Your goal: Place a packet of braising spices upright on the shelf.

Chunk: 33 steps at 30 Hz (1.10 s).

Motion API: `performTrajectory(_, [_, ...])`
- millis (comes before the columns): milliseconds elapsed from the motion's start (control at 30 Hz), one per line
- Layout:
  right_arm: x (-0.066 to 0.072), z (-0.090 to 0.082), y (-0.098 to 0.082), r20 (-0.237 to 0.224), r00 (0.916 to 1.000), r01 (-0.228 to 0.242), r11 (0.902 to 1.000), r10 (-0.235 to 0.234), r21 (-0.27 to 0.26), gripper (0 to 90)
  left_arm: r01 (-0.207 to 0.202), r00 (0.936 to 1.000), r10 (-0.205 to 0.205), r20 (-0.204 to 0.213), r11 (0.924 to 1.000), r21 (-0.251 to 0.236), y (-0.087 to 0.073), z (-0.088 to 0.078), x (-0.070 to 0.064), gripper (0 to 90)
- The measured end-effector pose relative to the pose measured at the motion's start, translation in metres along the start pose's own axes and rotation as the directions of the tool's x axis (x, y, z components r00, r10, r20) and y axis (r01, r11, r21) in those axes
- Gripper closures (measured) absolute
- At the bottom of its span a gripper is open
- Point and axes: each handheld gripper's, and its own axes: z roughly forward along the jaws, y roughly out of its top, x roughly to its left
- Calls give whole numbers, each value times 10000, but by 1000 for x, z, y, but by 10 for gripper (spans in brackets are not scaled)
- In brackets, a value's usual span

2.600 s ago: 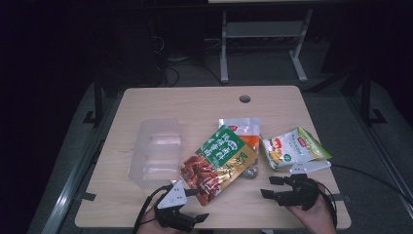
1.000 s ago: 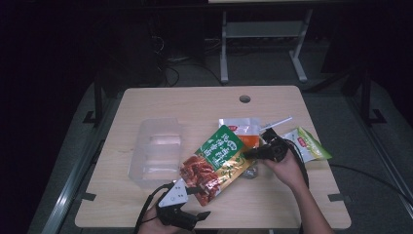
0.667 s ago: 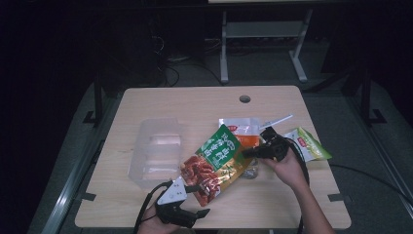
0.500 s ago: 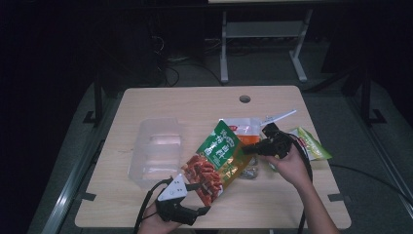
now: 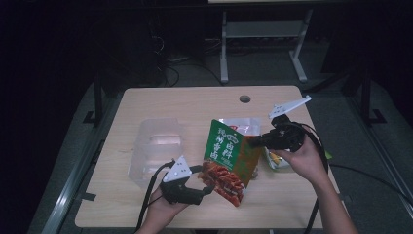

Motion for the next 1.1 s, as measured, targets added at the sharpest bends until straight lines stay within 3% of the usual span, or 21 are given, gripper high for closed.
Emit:
performTrajectory(200, [11, -13, 6, -279, 9958, 877, 9961, -876, 27, 900, 163, 9979, -148, -627, 9996, 241, 12, 17, 10, 236])
performTrajectory(433, [15, -20, 6, -782, 9874, 1375, 9905, -1373, -27, 900, 909, 9951, -892, -436, 9951, 387, 18, 34, 23, 244])
performTrajectory(500, [15, -20, 6, -784, 9866, 1429, 9897, -1428, -44, 900, 971, 9952, -967, -129, 9944, 407, 21, 37, 25, 319])
performTrajectory(533, [15, -20, 5, -790, 9864, 1443, 9895, -1444, -71, 900, 941, 9955, -944, 50, 9946, 435, 22, 38, 25, 428])
performTrajectory(667, [14, -19, 4, -735, 9868, 1437, 9895, -1443, -139, 900, 863, 9962, -867, 45, 9951, 492, 24, 39, 25, 647])
performTrajectory(767, [12, -20, 2, -544, 9901, 1285, 9915, -1293, -180, 900, 1036, 9941, -1050, 287, 9936, 456, 23, 36, 28, 773])
performTrajectory(1000, [9, -19, -4, -196, 9925, 1198, 9924, -1204, -294, 869, 755, 9964, -772, 340, 9960, 483, 22, 34, 24, 840])
performTrajectory(1067, [7, -18, -13, -93, 9959, 899, 9948, -905, -480, 716, 720, 9969, -735, 289, 9962, 494, 20, 32, 23, 842])
performTrajectory(1100, [5, -18, -17, -47, 9967, 812, 9951, -816, -561, 700, 717, 9969, -733, 285, 9960, 534, 20, 32, 23, 842])
